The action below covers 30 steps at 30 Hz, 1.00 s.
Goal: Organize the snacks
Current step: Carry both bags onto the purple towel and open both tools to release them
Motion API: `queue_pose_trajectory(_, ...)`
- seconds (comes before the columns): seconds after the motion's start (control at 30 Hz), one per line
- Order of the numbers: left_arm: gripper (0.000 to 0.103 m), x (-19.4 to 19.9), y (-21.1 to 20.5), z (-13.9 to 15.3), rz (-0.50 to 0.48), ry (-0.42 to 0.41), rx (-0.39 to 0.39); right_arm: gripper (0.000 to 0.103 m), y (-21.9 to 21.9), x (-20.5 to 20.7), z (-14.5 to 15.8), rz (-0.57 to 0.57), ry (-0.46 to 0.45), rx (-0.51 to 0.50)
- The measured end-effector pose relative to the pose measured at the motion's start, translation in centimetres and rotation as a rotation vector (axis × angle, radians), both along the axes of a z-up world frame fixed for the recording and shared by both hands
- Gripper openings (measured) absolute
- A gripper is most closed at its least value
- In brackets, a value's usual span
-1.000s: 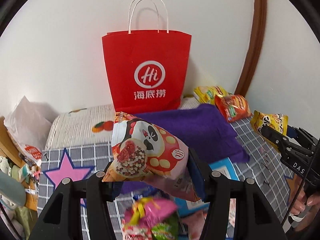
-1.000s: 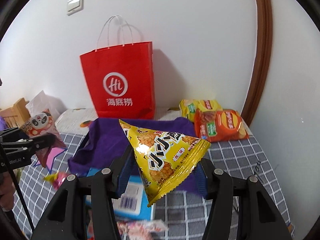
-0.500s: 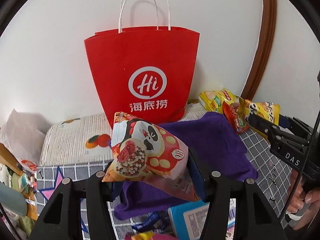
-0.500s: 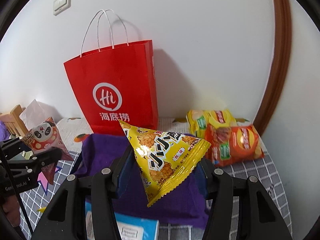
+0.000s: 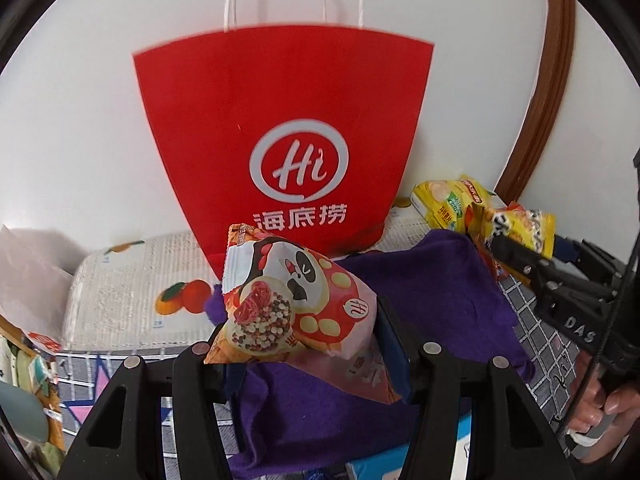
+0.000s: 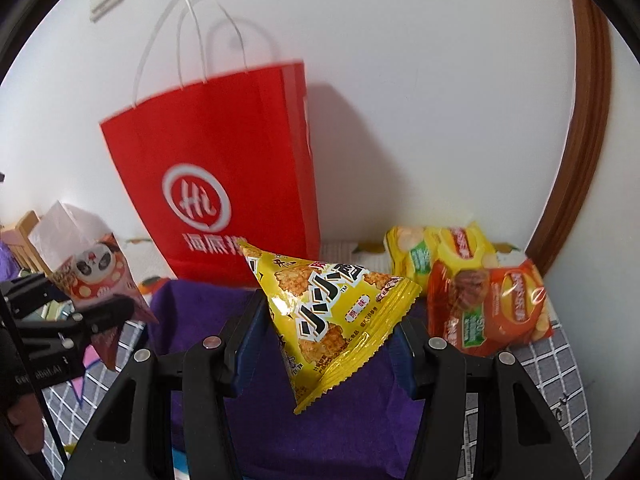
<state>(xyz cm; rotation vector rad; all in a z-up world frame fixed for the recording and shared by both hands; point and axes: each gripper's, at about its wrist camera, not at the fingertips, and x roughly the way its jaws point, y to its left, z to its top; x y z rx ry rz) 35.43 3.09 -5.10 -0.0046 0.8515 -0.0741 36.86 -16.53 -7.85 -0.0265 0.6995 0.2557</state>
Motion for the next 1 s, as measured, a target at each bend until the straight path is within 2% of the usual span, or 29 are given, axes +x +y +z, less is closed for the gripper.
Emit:
queue_pose_trajectory(0.3,0.055,2.4,1.3,-3.1,0.014,0.051,-0.057,0.055,-0.9,2.3,-2.3,-0.007,0.073,-0.036)
queue_pose_trajectory(0.37,0.055,3.1,1.5,-3.9,0.021,0.088,-0.053,0.055,-0.9,2.9,-3.3,-0.010,0.108,-0.051)
queue_pose_trajectory(0.67,0.055,4.1,1.6,-6.1,0.000,0.154,-0.072,0.055,-0.2,4.9,-7.3,0.004,0.254,-0.084)
queue_pose_trajectory(1.0,0.055,4.7,1.2,-8.0,-0.002,0.197,-0.067,0.055,-0.1,5.3,-9.1,0.004,0.298,-0.123)
